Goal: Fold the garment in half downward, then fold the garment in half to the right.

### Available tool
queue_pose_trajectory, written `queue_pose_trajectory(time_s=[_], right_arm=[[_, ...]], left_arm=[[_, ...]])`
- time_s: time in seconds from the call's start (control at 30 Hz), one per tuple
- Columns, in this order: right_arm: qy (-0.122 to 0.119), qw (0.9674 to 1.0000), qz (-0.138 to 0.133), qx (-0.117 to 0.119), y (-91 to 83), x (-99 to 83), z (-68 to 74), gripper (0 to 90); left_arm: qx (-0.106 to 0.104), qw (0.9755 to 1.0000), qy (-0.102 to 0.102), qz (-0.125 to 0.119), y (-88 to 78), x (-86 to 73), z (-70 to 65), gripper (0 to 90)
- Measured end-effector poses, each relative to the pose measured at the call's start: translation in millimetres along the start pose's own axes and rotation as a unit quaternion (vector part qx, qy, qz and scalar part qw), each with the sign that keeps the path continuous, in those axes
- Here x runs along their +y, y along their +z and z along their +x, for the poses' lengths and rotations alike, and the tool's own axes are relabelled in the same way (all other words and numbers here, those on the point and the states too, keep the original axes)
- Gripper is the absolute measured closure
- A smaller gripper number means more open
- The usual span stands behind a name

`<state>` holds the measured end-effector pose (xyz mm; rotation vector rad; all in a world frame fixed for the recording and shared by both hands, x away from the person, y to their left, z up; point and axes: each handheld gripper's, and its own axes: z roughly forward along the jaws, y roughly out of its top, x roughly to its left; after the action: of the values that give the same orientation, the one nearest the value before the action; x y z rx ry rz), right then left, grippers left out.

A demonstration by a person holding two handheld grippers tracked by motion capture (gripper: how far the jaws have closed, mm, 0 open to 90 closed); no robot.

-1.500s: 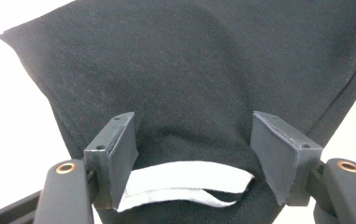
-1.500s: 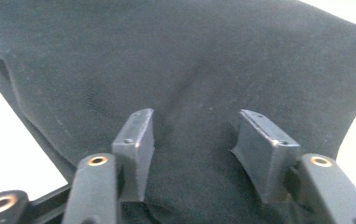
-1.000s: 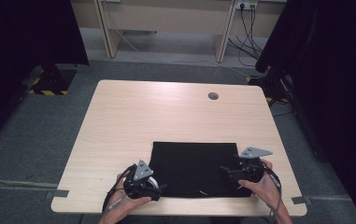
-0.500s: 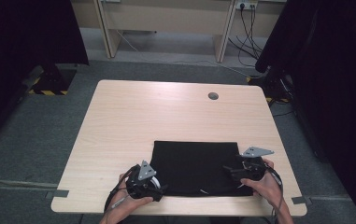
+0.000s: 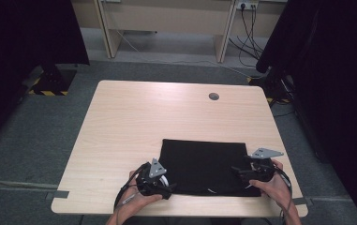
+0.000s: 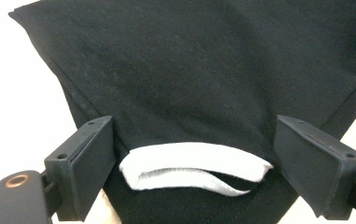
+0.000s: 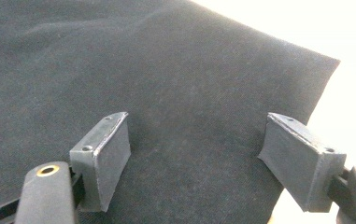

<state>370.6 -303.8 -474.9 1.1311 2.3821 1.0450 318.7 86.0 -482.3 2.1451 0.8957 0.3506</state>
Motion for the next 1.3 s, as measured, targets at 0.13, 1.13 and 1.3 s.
queue_pose_trajectory(time_s=[0.13,1.13,1.3], right_arm=[[0.001,1.0,0.003,-0.004,-1.3,-0.4,-0.6,24.1],[0.003,1.0,0.001,-0.003,-4.0,-3.0,-8.8,23.7],[0.0,1.0,0.002,-0.003,-3.6,-2.6,-9.1,23.6]], left_arm=[[-0.001,1.0,0.002,-0.002,2.9,1.5,-2.8,12.1],[0.003,0.9996,0.007,-0.027,-32.3,-23.8,-4.2,6.8],[0.023,0.9993,0.029,-0.006,-20.3,-19.9,-9.6,6.3]])
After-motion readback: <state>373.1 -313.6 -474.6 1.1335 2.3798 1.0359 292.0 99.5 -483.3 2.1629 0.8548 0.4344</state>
